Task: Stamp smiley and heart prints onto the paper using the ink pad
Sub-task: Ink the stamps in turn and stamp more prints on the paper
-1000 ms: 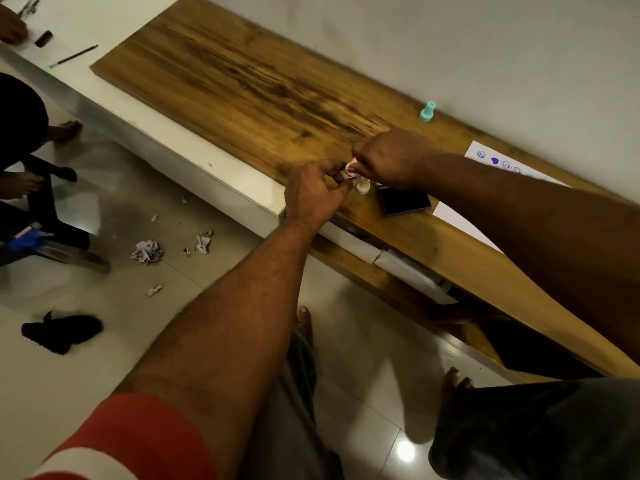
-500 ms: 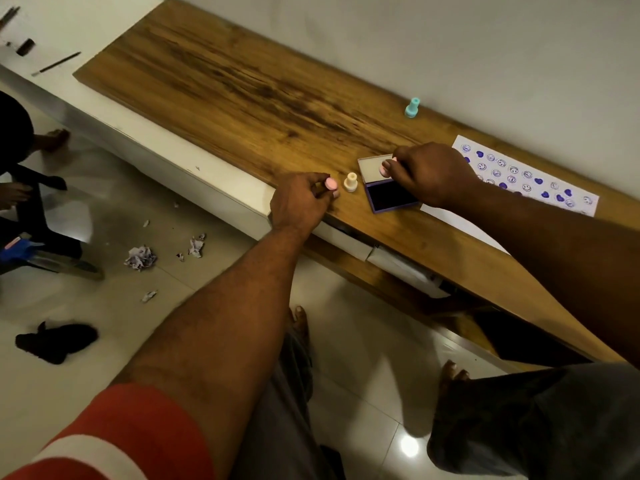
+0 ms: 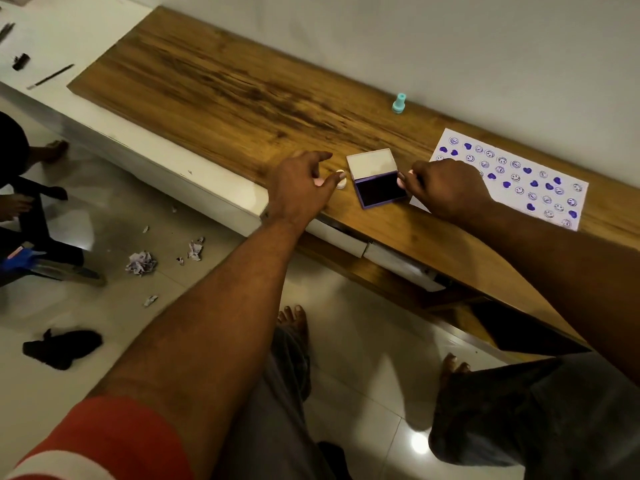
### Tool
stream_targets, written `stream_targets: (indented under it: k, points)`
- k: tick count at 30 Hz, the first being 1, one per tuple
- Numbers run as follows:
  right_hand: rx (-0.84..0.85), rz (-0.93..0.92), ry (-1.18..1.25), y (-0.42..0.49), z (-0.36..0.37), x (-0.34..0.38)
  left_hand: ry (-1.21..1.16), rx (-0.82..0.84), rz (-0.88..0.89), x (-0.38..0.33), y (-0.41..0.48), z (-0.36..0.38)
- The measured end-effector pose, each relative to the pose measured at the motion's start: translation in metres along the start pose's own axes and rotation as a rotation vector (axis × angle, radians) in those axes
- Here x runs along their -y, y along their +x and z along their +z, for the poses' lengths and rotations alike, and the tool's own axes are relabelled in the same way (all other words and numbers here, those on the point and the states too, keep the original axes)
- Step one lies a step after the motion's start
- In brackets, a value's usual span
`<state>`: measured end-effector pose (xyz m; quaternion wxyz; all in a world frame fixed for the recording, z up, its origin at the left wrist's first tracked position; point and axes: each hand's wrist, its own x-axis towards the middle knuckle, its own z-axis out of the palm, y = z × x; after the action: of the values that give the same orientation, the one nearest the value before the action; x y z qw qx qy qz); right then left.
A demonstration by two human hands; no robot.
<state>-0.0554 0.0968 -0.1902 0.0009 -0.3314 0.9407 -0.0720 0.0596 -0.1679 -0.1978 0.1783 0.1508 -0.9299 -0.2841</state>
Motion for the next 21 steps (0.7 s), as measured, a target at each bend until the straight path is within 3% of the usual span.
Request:
stream_targets:
  k: [4, 6, 13, 21]
  points:
    - [-0.011, 0.052, -0.038, -0.006, 0.004, -0.004, 0.117, 0.070, 0.309, -0.043, -0.010, 0.018]
    - [-0.021, 0.050, -0.056, -0.007, 0.004, -0.004, 0.208, 0.115, 0.354, -0.060, -0.012, 0.033]
    - [0.017, 0.034, -0.083, -0.003, 0.007, 0.001, 0.439, 0.297, 0.117, -0.074, 0.004, 0.061]
    - [0.104, -0.045, -0.195, 0.012, 0.004, 0.009, 0.415, 0.338, -0.060, -0.071, 0.013, 0.067]
